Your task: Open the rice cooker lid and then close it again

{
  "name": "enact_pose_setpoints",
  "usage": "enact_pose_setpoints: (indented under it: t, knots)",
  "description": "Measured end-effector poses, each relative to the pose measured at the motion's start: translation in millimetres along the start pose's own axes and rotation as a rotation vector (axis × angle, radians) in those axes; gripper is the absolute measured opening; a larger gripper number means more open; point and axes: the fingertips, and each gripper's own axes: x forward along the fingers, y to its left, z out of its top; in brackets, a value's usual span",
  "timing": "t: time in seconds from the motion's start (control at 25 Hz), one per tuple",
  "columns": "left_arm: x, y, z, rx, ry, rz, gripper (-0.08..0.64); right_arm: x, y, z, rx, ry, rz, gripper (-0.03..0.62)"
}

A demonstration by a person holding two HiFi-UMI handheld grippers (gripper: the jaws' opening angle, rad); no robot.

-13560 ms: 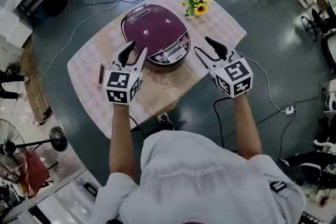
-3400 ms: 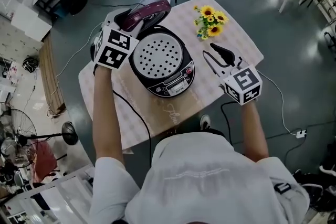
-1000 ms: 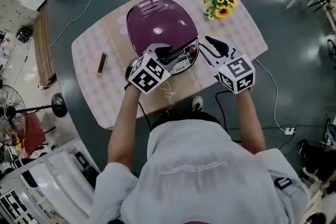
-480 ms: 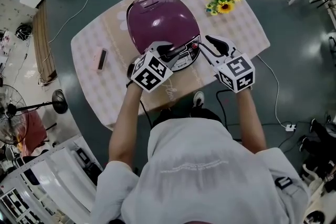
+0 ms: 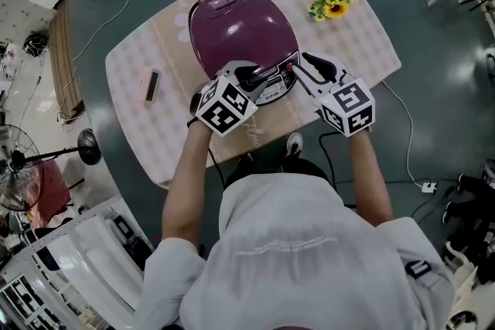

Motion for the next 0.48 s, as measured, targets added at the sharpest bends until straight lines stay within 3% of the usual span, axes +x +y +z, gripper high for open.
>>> enact_pose_setpoints:
  t: [0.48]
  knots:
    - [-0.1, 2.2, -0.6, -0.014, -0.017, 0.0, 0.118, 7.5, 5.9, -1.3, 0.003, 0.004, 0.01, 0.149]
